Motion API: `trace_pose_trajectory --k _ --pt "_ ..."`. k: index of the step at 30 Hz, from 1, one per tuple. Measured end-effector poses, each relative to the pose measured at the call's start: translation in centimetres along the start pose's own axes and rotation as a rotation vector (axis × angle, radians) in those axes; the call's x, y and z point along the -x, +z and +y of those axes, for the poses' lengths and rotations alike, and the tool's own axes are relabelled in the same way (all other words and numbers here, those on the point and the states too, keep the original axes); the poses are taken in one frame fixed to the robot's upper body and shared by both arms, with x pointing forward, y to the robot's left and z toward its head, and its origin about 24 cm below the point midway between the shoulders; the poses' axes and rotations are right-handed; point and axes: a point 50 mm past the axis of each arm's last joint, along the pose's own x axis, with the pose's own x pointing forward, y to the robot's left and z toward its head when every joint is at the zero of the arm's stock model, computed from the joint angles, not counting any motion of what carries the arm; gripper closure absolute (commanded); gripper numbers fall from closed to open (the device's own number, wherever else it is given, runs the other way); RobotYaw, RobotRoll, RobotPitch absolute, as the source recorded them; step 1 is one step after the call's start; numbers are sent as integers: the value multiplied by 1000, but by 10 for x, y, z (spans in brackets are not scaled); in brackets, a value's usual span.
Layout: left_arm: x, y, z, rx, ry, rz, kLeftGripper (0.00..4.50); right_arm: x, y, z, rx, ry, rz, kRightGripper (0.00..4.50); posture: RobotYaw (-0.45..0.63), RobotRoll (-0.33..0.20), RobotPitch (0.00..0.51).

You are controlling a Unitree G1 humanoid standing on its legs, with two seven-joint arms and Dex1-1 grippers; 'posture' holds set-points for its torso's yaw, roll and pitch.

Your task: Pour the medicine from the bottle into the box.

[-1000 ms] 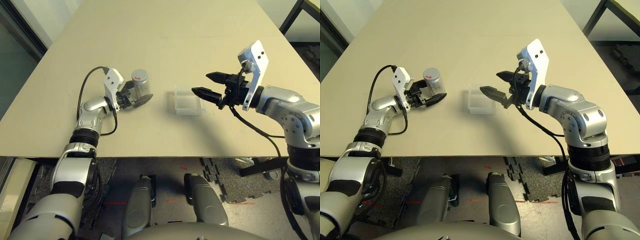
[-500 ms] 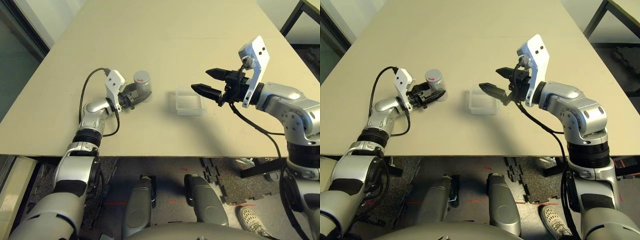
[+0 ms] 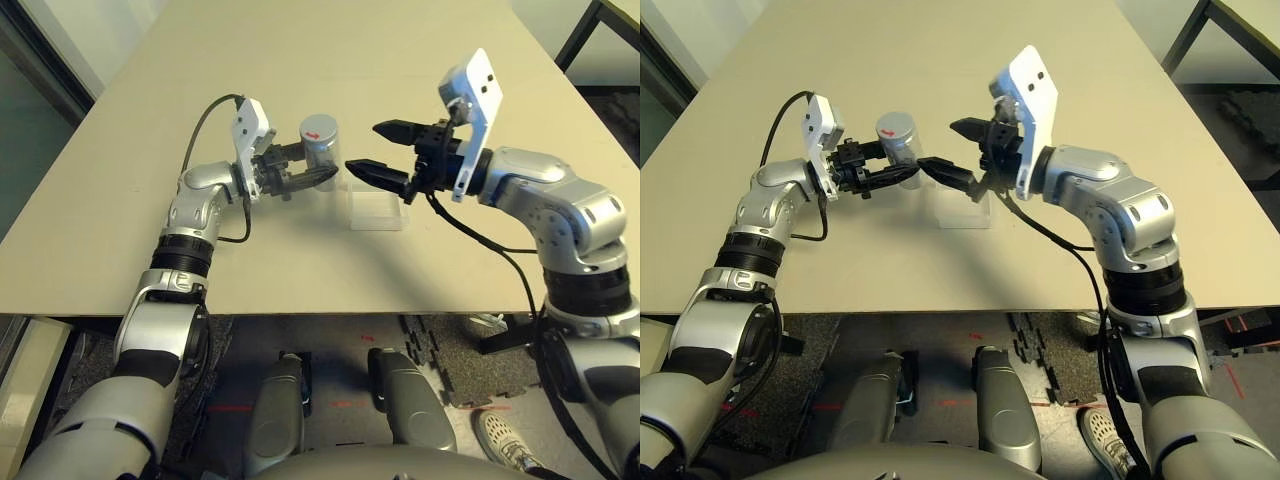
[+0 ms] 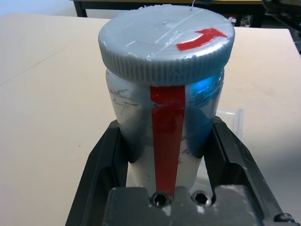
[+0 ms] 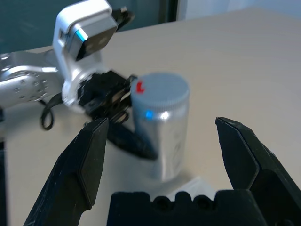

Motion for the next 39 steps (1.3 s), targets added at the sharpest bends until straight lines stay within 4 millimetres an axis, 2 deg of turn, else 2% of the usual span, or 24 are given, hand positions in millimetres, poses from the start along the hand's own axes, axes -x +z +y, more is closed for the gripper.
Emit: trace_pose_trajectory --k 5,16,19,28,30,33,36,39 --pt "-7 1 -4 11 -30 -1 2091 -8 0 -2 57 -32 -3 0 -150 0 143" --pt "-12 3 -8 4 -55 1 2091 -19 -4 1 57 -36 -10 0 -144 0 144" --pt "-13 3 -8 4 -58 4 2091 -21 -1 3 55 -27 -23 601 -143 0 144" --pt "-13 1 -9 7 -61 16 2091 -23 3 6 69 -6 -38 3883 -144 0 145" --pt "-13 0 -9 7 -62 18 2091 -23 3 6 70 -2 -37 4500 -144 0 145" --pt "-13 0 -9 7 -63 20 2091 -22 3 6 73 0 -33 4500 -144 0 145" --pt "-13 0 -9 9 -63 22 2091 -22 3 6 71 4 -29 3930 -143 0 145" --pt "-13 -1 -9 8 -61 25 2091 -21 2 6 61 8 -24 2856 -141 0 145"
